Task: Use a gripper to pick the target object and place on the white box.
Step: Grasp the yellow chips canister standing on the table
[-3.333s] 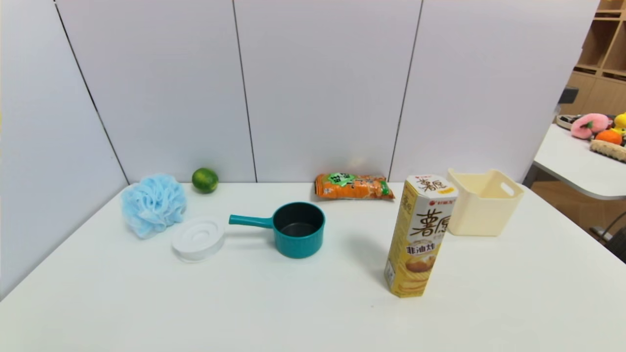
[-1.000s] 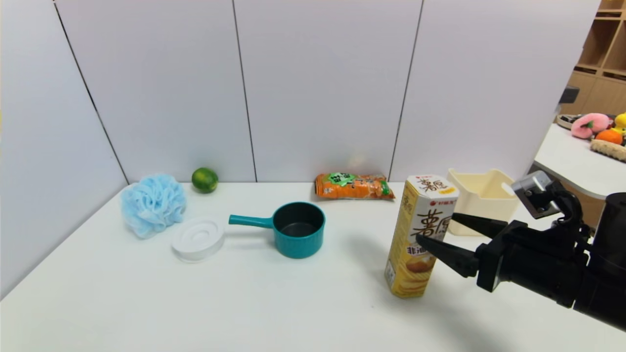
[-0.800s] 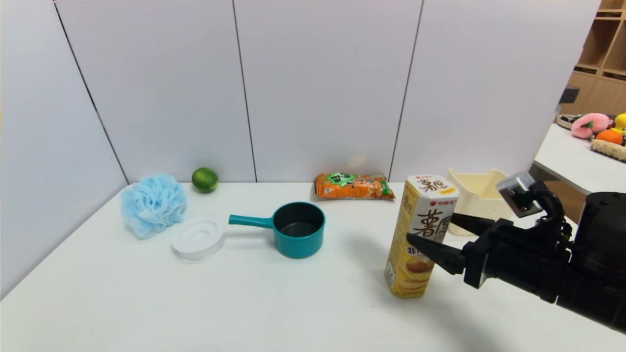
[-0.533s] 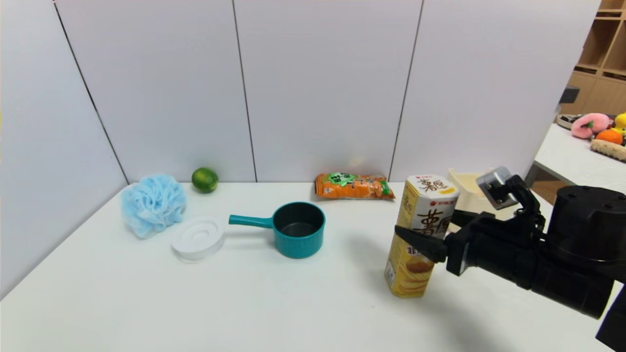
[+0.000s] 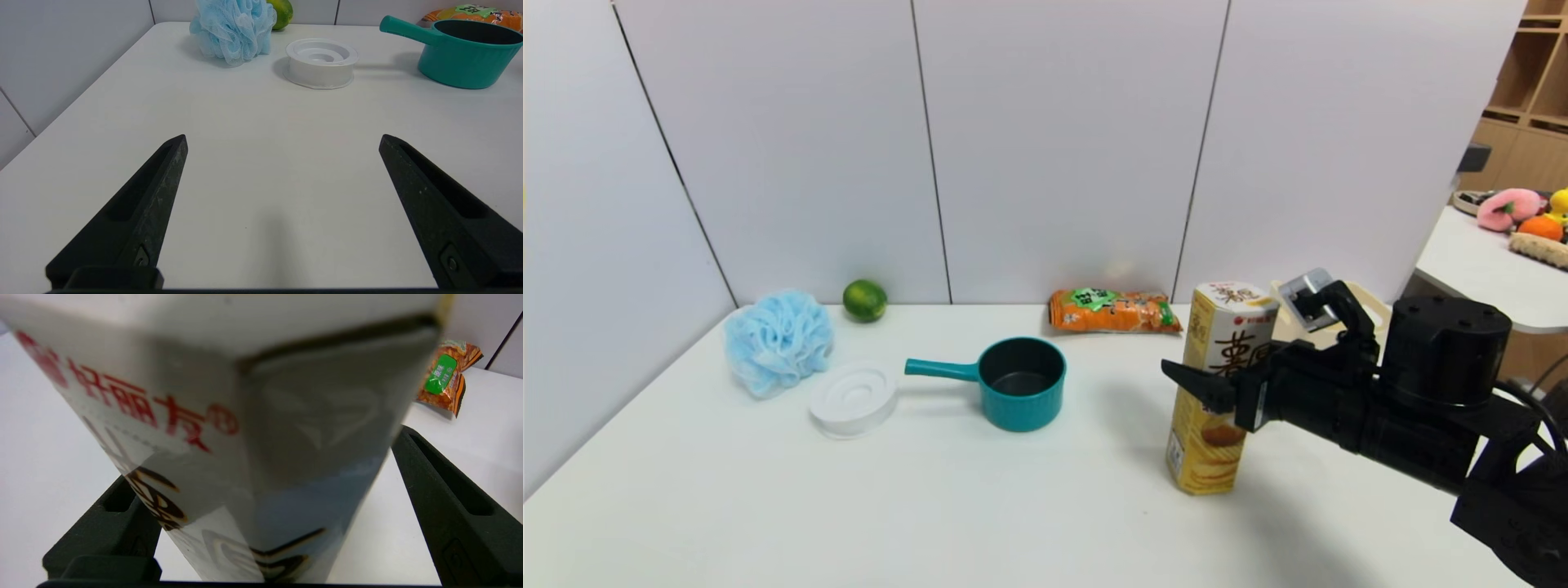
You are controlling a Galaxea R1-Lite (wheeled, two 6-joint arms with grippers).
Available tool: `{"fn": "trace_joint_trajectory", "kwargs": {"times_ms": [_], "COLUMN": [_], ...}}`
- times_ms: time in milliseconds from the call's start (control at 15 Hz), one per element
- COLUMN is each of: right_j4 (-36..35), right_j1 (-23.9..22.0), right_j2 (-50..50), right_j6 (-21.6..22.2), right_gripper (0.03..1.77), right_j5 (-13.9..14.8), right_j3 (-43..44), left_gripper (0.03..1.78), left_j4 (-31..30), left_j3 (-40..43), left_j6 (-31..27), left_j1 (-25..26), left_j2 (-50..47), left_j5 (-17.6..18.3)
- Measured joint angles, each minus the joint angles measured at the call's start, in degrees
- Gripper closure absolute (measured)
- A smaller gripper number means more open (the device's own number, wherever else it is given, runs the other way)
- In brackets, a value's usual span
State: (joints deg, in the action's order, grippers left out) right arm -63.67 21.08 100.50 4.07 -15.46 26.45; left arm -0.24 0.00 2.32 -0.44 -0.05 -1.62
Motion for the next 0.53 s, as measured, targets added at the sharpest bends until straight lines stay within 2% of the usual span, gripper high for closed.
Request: {"fn": "trace_joint_trajectory", "kwargs": {"times_ms": [533], "right_j4": [-2.7], "right_j1": [-0.6], "right_j2": [0.1], "right_j6": [0.0], "right_gripper": [0.09], "right_j5": [0.0], "right_j3": [-0.3], "left_gripper": [0.12], "left_j4": [0.0], "left_j3": [0.0], "left_j6": [0.0], "left_j1": [0.0], "left_j2": [0.0], "left_j5": [0.0]}}
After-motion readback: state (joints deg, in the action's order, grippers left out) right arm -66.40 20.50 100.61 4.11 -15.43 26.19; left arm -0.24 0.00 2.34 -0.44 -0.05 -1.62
